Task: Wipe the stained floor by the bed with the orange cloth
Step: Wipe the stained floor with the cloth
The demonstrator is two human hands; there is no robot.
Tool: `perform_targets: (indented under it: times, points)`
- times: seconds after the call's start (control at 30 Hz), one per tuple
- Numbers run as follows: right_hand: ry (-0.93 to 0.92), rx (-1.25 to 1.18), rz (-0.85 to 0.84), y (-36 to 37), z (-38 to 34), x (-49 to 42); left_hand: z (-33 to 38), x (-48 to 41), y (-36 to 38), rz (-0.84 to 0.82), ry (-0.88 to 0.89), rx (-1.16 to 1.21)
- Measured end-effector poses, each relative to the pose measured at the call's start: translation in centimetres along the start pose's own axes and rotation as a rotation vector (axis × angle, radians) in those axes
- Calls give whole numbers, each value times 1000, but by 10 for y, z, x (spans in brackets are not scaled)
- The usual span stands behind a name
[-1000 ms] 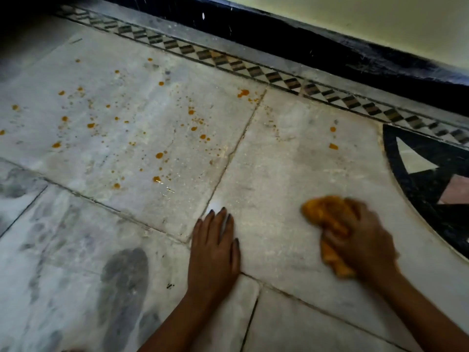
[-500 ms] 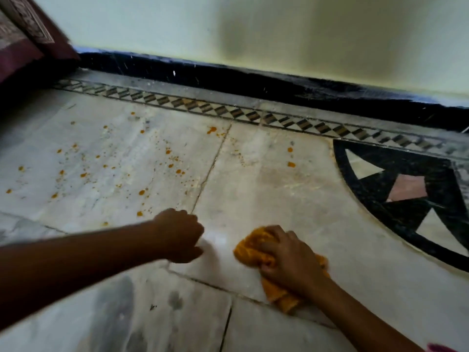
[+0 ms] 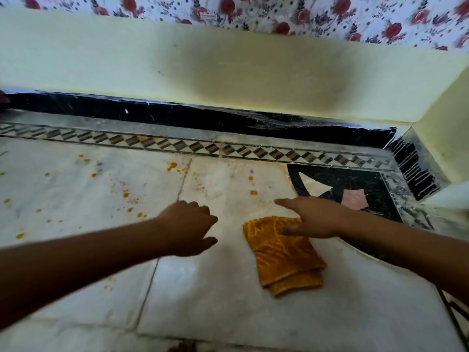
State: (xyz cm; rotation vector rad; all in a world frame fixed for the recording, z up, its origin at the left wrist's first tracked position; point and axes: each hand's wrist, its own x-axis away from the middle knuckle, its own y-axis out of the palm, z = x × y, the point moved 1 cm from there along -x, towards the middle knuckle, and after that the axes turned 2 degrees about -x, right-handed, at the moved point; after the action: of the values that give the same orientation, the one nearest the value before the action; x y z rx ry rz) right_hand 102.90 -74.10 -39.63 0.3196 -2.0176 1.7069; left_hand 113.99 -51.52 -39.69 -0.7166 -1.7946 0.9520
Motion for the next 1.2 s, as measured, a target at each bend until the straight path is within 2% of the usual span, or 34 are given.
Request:
perform_targets:
  times: [0.07, 0.13, 0.17, 0.23, 0.33, 0.4, 0.43, 0.5, 0.53, 0.6, 0.63, 0.7, 0.73, 0.8, 0.87, 0.93, 1.07, 1.13, 1.2]
  points:
    - [64, 46, -65, 20, 0, -24, 5, -23, 30, 50, 1, 41]
    - [200, -66, -80, 53, -8, -45, 16, -32, 53, 52, 24, 113]
    - [268, -144, -47, 73, -16, -54, 18, -38, 63, 55, 36, 155]
    - [323, -98, 166, 114, -39, -57, 18, -49, 76, 79, 38, 246]
    - [246, -58, 249, 150, -60, -21, 13, -68, 90, 195, 19, 376]
    - [118, -41, 367, 173, -46, 3, 10, -83, 103, 264, 24, 440]
    - [135, -52, 411, 176, -33, 10, 9, -88, 108, 292, 15, 455]
    - [305, -107, 508, 167, -7, -6, 6, -100, 119, 336, 3, 489]
    - [453, -119, 552, 151, 1, -24, 5, -104, 123, 371, 6, 519]
    - [767, -253, 555, 116, 12, -73, 6, -107, 132, 457, 6, 587]
    - [823, -323, 563, 98, 9, -97, 7, -107, 135, 495, 8, 609]
    - [748, -338, 582, 83, -6, -146, 5, -116, 141, 513, -11, 709]
    - [630, -284, 618, 89, -24, -151, 4, -113, 140, 523, -34, 759]
    - [352, -206, 626, 108, -58, -130, 1, -112, 140, 542, -75, 830]
    - [243, -216, 622, 132, -62, -86, 2, -106, 139, 564, -82, 824]
    - [309, -260, 678, 136, -37, -66, 4, -104, 140, 577, -76, 803]
    - [687, -322, 690, 100, 9, -124, 7, -109, 146, 608, -85, 778]
    - [734, -354, 682, 75, 7, -162, 8, -109, 146, 613, -83, 762]
    - [645, -347, 664, 66, -9, -178, 7, -110, 146, 606, -82, 765]
